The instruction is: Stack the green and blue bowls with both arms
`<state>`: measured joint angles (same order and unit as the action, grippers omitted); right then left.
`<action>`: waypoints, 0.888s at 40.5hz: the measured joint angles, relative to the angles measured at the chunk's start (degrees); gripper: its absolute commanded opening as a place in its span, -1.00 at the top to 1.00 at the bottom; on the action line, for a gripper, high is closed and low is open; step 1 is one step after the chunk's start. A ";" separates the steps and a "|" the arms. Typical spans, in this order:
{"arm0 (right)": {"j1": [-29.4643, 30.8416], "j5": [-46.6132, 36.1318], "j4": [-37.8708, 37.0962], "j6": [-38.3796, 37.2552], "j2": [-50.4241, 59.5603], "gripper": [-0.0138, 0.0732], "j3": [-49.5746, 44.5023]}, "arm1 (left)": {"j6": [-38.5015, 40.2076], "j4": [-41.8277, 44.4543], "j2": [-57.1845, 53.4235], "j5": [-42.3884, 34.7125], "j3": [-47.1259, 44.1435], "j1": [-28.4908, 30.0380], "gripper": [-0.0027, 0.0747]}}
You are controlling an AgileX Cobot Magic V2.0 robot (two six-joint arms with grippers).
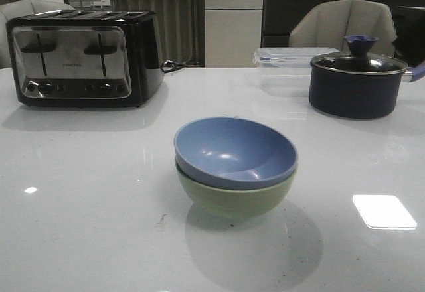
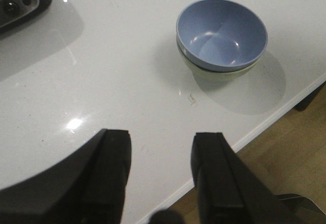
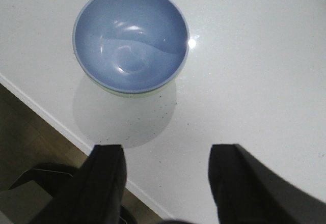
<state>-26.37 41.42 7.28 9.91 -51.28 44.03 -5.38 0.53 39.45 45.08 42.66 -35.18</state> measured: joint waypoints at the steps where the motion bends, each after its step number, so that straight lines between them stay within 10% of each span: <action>1: 0.00 0.05 0.00 -0.04 1.35 -0.41 -0.48 | 0.41 0.49 -0.87 0.27 -0.45 0.00 0.00; 15: 0.00 2.72 -0.24 -2.09 16.88 -0.39 -10.08 | 6.78 6.52 -5.71 1.59 -2.87 0.00 0.00; 36: 0.00 3.33 -0.66 -2.45 18.95 0.56 -12.81 | 7.05 6.55 -5.71 1.59 -2.87 0.00 0.69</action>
<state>-26.37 44.75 6.63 7.46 -32.33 31.23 1.68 7.08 33.74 46.67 39.79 -35.18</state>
